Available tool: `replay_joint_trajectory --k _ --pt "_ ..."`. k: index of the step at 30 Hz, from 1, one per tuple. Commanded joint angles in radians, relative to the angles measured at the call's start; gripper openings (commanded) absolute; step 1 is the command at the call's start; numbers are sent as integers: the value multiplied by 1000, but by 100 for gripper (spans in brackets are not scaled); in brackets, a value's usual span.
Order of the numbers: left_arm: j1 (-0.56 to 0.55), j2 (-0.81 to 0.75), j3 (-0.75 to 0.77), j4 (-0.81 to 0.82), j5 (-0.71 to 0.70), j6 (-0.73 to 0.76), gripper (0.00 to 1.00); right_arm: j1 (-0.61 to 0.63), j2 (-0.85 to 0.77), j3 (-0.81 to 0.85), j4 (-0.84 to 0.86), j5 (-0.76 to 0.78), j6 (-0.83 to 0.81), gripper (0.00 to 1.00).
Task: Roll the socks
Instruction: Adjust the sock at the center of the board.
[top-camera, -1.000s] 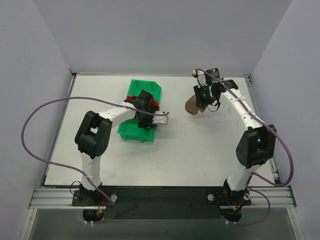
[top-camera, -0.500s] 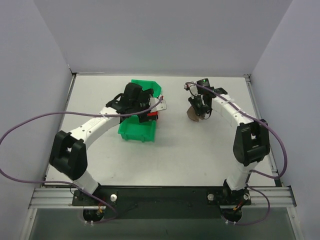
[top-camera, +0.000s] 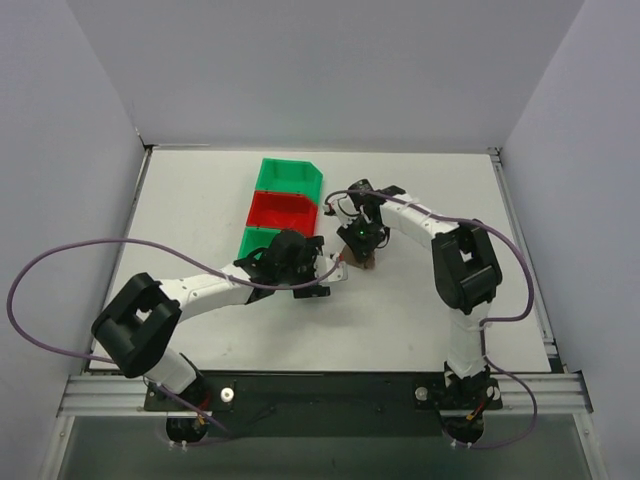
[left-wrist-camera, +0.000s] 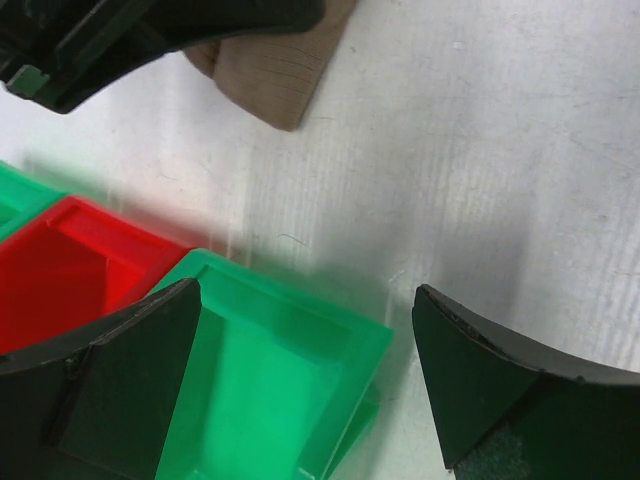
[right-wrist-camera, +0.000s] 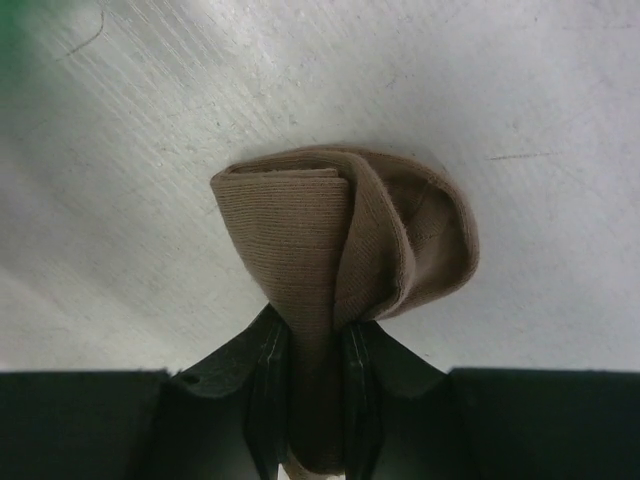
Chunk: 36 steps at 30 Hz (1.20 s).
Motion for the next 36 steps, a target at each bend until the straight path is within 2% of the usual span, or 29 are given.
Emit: replay_joint_trajectory --k 1,5,9,17,25,28,29,32,33,36 --pt "-38 -8 -36 231 -86 6 97 -22 100 67 -179 -148 43 0" --pt "-107 13 -80 309 -137 77 97 -47 154 139 -291 -311 22 0" --pt "-138 53 -80 314 -117 89 97 -44 181 141 -322 -361 -6 0" --pt "-170 144 -54 345 -118 125 97 -41 250 159 -373 -426 -52 0" --pt "-201 185 -68 397 -135 129 97 -27 267 174 -390 -415 -56 0" --pt "-207 207 -56 394 -138 128 91 -28 273 177 -394 -415 -56 0" --pt "-208 213 -51 391 -140 126 84 -28 273 179 -396 -418 -56 0" --pt "-214 242 -31 385 -178 125 74 -28 276 180 -402 -423 -59 0" --pt "-215 262 -20 385 -187 125 65 -28 280 180 -406 -431 -62 0" --pt "-218 300 0 366 -207 123 63 -28 287 183 -417 -437 -70 0"
